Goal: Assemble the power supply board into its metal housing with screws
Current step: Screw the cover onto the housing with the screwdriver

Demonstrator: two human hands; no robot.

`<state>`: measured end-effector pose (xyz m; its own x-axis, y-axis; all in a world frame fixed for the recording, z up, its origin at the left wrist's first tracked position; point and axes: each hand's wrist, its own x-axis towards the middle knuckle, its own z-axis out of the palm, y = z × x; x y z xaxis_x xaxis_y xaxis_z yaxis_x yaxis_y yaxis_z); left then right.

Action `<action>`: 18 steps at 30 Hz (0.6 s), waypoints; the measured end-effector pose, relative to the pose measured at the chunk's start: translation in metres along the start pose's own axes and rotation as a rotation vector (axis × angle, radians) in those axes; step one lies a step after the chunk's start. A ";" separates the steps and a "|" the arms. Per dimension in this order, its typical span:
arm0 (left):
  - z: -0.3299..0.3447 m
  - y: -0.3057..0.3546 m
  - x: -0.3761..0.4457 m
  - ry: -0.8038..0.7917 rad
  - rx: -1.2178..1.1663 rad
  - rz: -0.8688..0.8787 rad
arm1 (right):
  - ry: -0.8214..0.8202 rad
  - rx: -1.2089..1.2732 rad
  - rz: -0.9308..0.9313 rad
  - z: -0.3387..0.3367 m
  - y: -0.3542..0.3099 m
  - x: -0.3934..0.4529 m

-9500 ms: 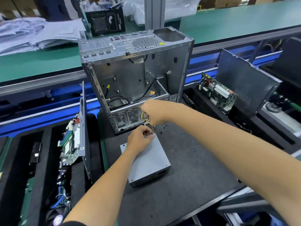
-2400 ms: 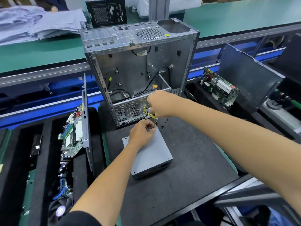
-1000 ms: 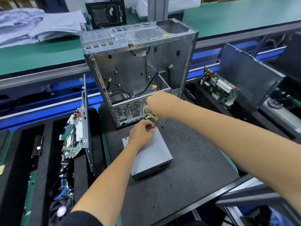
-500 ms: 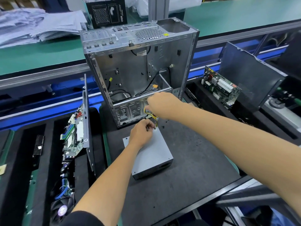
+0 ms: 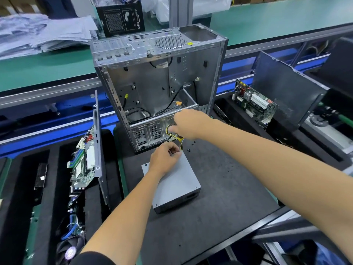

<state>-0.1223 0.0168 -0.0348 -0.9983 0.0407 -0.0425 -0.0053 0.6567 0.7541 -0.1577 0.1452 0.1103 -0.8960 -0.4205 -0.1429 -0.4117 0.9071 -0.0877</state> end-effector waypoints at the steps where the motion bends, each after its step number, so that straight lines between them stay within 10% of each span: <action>1: 0.000 0.000 0.000 -0.004 0.002 0.001 | -0.006 0.041 0.001 0.000 0.001 0.000; 18: -0.002 0.016 0.015 -0.153 -0.137 -0.229 | 0.127 0.144 0.081 0.002 0.040 -0.013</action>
<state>-0.1375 0.0261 -0.0220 -0.9499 0.0236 -0.3118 -0.2469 0.5551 0.7943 -0.1622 0.1865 0.1069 -0.9427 -0.3321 -0.0305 -0.3176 0.9219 -0.2219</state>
